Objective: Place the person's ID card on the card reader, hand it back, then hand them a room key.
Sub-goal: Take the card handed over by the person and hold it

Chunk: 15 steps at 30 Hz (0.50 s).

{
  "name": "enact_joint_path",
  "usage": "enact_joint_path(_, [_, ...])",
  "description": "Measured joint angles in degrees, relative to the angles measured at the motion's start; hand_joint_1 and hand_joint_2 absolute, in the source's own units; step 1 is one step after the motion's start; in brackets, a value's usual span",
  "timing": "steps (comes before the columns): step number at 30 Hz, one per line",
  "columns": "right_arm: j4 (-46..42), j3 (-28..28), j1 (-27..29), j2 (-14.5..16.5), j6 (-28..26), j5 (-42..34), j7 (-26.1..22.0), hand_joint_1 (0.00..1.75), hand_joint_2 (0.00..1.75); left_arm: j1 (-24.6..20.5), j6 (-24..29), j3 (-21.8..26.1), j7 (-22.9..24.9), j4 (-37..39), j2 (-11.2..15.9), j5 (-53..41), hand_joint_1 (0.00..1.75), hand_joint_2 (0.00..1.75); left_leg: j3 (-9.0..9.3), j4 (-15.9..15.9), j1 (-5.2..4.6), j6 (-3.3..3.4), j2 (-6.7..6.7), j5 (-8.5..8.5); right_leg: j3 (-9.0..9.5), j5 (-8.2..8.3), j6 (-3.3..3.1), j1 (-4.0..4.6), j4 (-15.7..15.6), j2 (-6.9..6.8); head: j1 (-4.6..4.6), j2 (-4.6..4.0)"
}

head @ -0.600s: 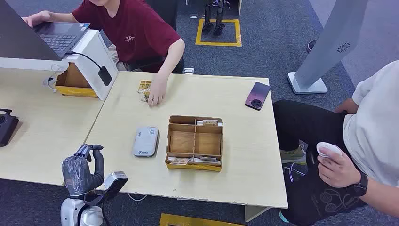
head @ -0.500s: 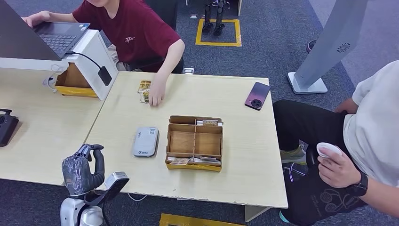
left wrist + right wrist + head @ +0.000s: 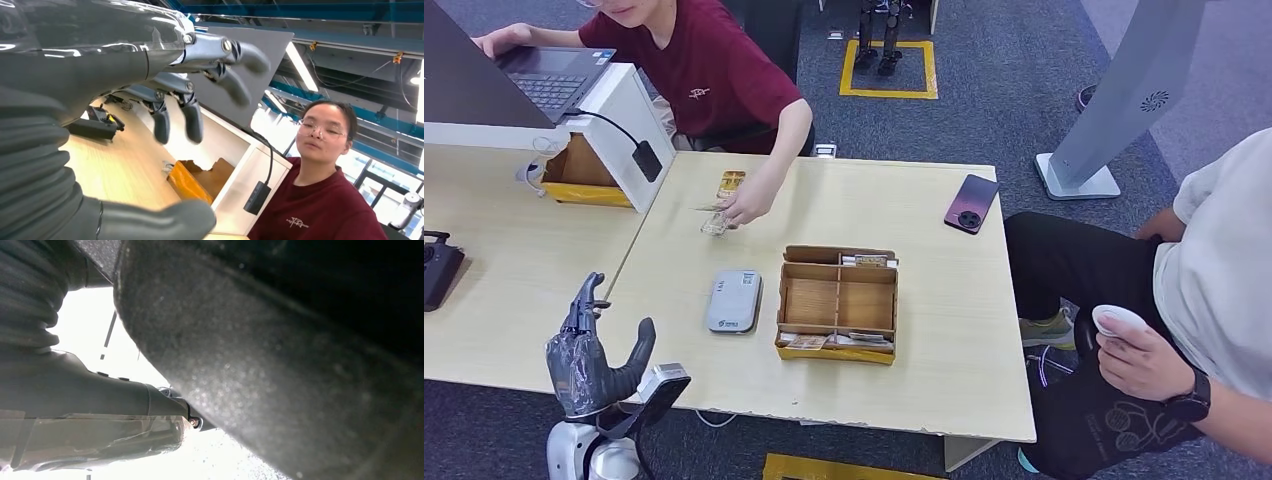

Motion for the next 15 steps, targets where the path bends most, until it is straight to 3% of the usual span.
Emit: enact_joint_path(15, [-0.02,-1.24,-0.13,0.22,0.04,1.84,-0.02,0.00,1.75,-1.43,0.02,1.99,-0.03,-0.99,-0.76,-8.56,0.00,1.75,-0.01,0.00,0.01,0.00,0.00,0.00,0.00,0.00,0.00,0.00,0.00,-0.01,0.00,0.00])
